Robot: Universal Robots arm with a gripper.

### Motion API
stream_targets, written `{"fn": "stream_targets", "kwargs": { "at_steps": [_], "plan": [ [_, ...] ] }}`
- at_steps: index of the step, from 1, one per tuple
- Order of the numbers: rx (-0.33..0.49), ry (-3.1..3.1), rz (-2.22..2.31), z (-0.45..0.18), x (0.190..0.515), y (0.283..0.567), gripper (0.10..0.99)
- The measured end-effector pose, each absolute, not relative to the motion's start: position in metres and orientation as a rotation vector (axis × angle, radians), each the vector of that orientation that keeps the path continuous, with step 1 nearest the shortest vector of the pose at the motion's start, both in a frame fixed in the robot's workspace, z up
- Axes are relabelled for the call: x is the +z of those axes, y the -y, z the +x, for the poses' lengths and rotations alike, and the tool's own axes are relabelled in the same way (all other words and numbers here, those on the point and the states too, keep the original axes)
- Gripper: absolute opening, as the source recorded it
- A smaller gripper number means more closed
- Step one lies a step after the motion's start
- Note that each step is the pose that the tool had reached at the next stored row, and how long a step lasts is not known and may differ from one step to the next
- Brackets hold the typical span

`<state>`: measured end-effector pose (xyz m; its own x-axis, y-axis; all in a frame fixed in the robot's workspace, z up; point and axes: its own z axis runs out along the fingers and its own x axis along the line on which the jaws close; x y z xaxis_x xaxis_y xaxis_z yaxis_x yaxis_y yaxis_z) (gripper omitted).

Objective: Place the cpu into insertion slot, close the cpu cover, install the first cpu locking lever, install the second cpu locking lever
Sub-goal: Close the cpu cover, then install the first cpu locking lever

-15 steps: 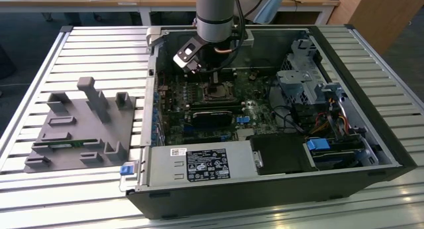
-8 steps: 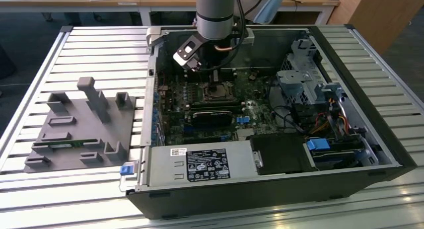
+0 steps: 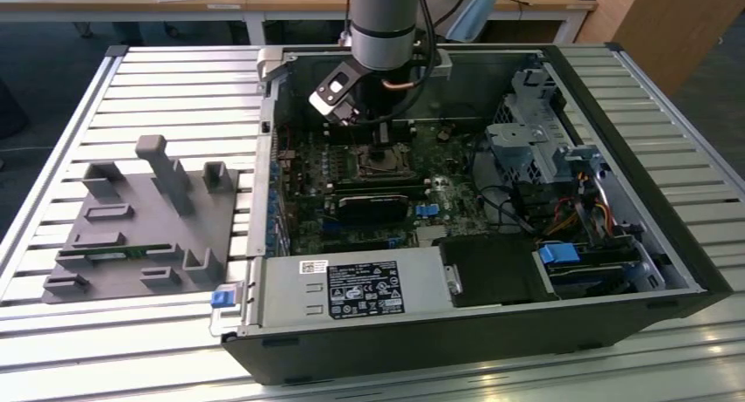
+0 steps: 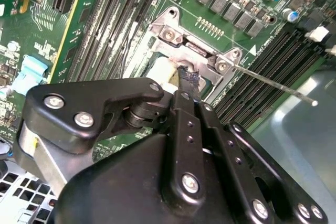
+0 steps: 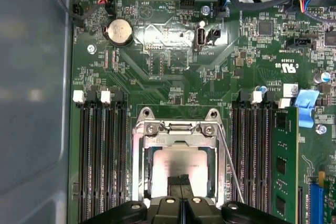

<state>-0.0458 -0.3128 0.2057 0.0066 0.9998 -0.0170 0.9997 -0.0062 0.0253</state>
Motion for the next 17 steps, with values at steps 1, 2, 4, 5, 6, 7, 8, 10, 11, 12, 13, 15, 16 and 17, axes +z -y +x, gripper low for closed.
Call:
{"fn": "stream_targets", "kwargs": {
  "at_steps": [1,2,4,5,6,7,8,10,11,12,13,15,16,17],
  "plan": [
    [0.009,-2.193,2.207,-0.0448,0.2057,0.3127,0.106],
    [0.009,-2.193,2.207,-0.0438,0.2058,0.3127,0.106],
    [0.009,-2.193,2.207,-0.0420,0.2057,0.3128,0.106],
    [0.009,-2.193,2.207,-0.0413,0.2057,0.3128,0.106],
    [0.009,-2.193,2.207,-0.0409,0.2057,0.3128,0.106],
    [0.009,-2.193,2.207,-0.0409,0.2057,0.3128,0.106],
    [0.009,-2.193,2.208,-0.0409,0.2057,0.3127,0.106],
    [0.009,-2.193,2.207,-0.0406,0.2057,0.3128,0.106],
    [0.009,-2.193,2.207,-0.0406,0.2057,0.3128,0.106],
    [0.009,-2.193,2.207,-0.0406,0.2057,0.3127,0.106],
    [0.009,-2.193,2.207,-0.0406,0.2057,0.3128,0.106],
    [0.009,-2.193,2.207,-0.0405,0.2058,0.3127,0.106],
    [0.009,-2.193,2.207,-0.0405,0.2061,0.3127,0.106],
    [0.008,-2.193,2.207,-0.0405,0.2067,0.3128,0.106]
  ]
}}
